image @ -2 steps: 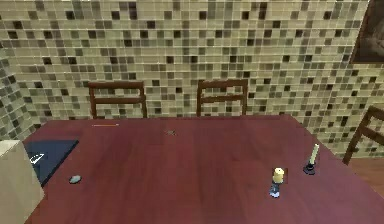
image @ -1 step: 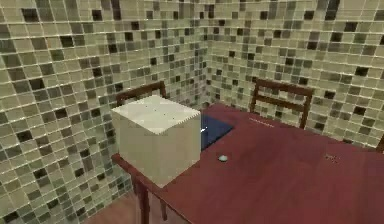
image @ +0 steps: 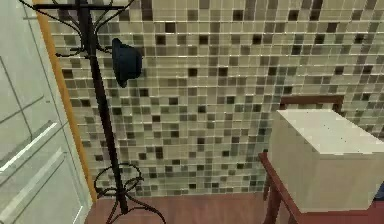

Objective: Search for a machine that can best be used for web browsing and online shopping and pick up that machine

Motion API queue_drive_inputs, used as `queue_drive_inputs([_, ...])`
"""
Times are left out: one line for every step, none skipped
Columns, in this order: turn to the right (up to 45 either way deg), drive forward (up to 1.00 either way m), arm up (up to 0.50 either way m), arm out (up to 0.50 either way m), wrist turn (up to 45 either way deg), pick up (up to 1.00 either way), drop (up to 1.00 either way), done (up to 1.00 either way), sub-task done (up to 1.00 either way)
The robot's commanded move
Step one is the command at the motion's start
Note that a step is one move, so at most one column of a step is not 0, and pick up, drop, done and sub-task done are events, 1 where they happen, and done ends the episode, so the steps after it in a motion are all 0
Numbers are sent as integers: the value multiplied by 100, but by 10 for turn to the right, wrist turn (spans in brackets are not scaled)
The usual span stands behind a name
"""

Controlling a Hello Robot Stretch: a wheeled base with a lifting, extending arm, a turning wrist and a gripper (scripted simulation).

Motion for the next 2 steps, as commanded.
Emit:
queue_drive_inputs([-390, 0, 0, 0, 0, 0, 0, 0, 0])
queue_drive_inputs([450, 0, 0, 0, 0, 0, 0, 0, 0])
